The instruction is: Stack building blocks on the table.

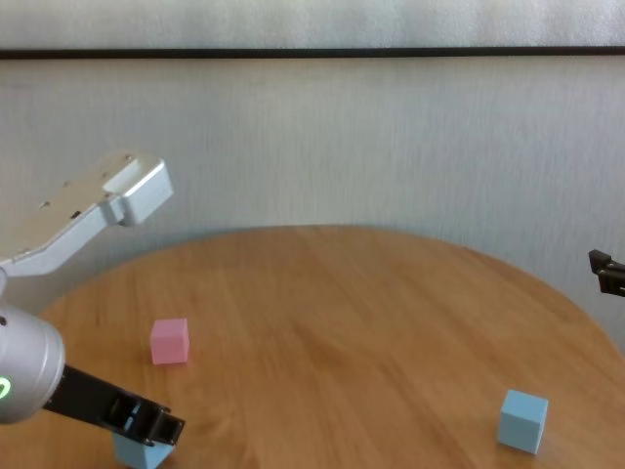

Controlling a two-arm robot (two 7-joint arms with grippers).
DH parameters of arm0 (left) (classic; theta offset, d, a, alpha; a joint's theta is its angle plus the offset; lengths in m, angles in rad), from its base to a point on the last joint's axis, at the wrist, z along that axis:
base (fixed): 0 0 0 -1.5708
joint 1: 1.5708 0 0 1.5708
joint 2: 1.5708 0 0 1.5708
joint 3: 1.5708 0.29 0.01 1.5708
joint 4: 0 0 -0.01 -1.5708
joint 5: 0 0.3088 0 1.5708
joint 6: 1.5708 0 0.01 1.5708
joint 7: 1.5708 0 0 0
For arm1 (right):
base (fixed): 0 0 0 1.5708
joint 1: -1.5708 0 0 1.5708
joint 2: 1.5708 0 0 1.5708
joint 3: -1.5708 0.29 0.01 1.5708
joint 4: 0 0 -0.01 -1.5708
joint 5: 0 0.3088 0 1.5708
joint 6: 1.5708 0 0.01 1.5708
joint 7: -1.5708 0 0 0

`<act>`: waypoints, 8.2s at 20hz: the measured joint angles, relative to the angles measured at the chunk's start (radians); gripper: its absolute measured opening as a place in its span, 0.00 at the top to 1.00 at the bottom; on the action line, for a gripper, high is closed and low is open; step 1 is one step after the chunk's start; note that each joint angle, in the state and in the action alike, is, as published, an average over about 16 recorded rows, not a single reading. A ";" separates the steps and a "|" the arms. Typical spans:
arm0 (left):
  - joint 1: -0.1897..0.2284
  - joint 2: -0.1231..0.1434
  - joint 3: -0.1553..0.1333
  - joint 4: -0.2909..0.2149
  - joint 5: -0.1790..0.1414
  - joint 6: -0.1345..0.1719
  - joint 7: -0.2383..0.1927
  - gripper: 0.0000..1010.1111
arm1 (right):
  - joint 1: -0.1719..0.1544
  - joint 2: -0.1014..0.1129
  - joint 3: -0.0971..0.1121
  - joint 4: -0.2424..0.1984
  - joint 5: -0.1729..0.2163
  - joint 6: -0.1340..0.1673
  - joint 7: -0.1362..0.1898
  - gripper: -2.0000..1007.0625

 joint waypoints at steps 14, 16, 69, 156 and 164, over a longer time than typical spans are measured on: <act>-0.077 0.060 0.083 0.033 0.069 -0.147 -0.142 0.60 | 0.000 0.000 0.000 0.000 0.000 0.000 0.000 0.00; -0.100 0.062 0.101 0.048 0.079 -0.167 -0.168 0.60 | 0.000 0.000 0.000 0.000 0.000 0.000 0.000 0.00; -0.296 -0.047 0.242 0.285 0.163 -0.335 -0.343 0.22 | 0.000 0.000 0.000 0.000 0.000 0.000 0.000 0.00; -0.035 -0.013 -0.142 0.052 0.214 -0.397 0.094 0.01 | 0.150 0.030 -0.086 0.028 0.084 0.438 0.605 0.00; -0.035 -0.013 -0.142 0.052 0.214 -0.397 0.094 0.01 | 0.172 0.016 -0.098 0.058 0.075 0.442 0.640 0.00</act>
